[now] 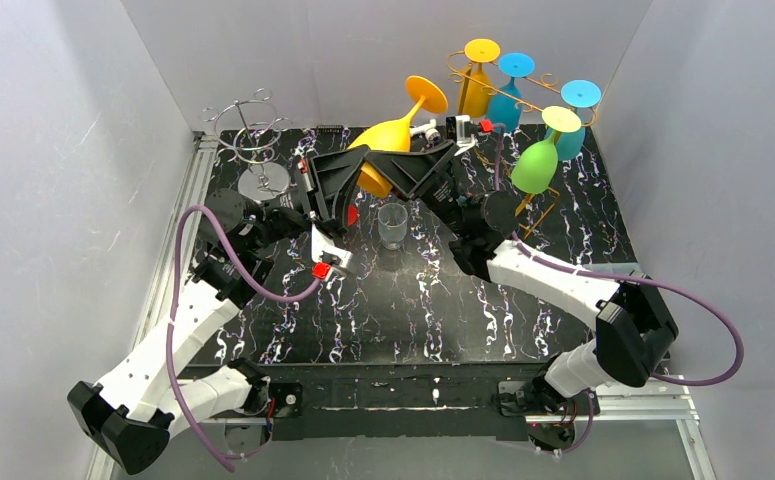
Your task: Place the wine glass upside down on the wine glass rack
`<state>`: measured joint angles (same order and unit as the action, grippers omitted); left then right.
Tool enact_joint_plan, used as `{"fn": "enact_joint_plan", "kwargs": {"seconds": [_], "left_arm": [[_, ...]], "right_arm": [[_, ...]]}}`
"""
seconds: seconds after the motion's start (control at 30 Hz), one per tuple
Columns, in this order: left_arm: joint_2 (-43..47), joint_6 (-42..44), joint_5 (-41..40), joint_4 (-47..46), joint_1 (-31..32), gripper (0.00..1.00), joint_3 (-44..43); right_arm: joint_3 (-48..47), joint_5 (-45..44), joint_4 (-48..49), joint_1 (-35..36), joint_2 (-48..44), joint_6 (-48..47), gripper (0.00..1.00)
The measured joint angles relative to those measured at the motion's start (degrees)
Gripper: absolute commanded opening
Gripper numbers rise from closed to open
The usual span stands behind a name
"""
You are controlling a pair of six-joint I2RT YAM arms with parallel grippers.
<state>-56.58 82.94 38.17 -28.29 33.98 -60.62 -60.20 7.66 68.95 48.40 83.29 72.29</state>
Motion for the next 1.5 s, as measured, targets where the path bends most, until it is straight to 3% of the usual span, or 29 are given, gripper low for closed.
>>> {"fn": "enact_joint_plan", "kwargs": {"seconds": [0.17,0.23,0.33,0.43,0.5,0.63,0.77,0.9,1.03,1.23,1.5], "left_arm": [[0.0,0.7,-0.3,-0.2,0.0,0.00,0.0],[0.0,0.7,-0.4,-0.2,0.1,0.25,0.2],[0.1,0.1,-1.0,-0.6,0.2,0.45,1.1],[0.7,-0.7,-2.2,-1.5,0.1,0.86,2.5],[1.8,-0.6,-3.3,-1.9,-0.1,0.98,4.3],[5.2,-1.7,-6.2,0.2,-0.2,0.98,9.8],[8.9,-7.0,-10.1,7.8,-0.2,0.98,11.8],[11.8,-14.2,-15.0,13.2,-0.2,0.98,11.8],[12.0,-18.4,-18.2,17.2,-0.2,0.98,11.5],[11.8,-20.1,-19.1,23.3,-0.2,0.98,10.5],[6.5,-25.4,-21.3,25.0,-0.3,0.98,6.2]], "right_arm": [[0.2,-0.3,0.1,-0.1,-0.1,1.0,0.71],[0.7,-0.3,0.0,-0.4,-0.5,1.1,0.68],[2.5,1.0,-0.7,-2.1,-2.1,1.2,0.67],[3.2,3.5,-4.6,-5.7,-4.9,0.2,0.71],[3.2,5.3,-10.0,-8.5,-7.6,-3.3,0.71],[0.7,5.8,-30.2,-11.5,-13.6,-18.2,0.70],[-0.4,2.1,-47.8,-11.4,-17.4,-35.3,0.73],[1.2,-4.9,-59.0,-11.5,-16.9,-48.7,0.63],[2.0,-12.3,-63.5,-11.6,-13.0,-56.3,0.60],[2.0,-22.4,-62.9,-11.6,-5.5,-64.1,0.60],[1.9,-27.7,-57.7,-12.2,-1.0,-68.5,0.60]]}}
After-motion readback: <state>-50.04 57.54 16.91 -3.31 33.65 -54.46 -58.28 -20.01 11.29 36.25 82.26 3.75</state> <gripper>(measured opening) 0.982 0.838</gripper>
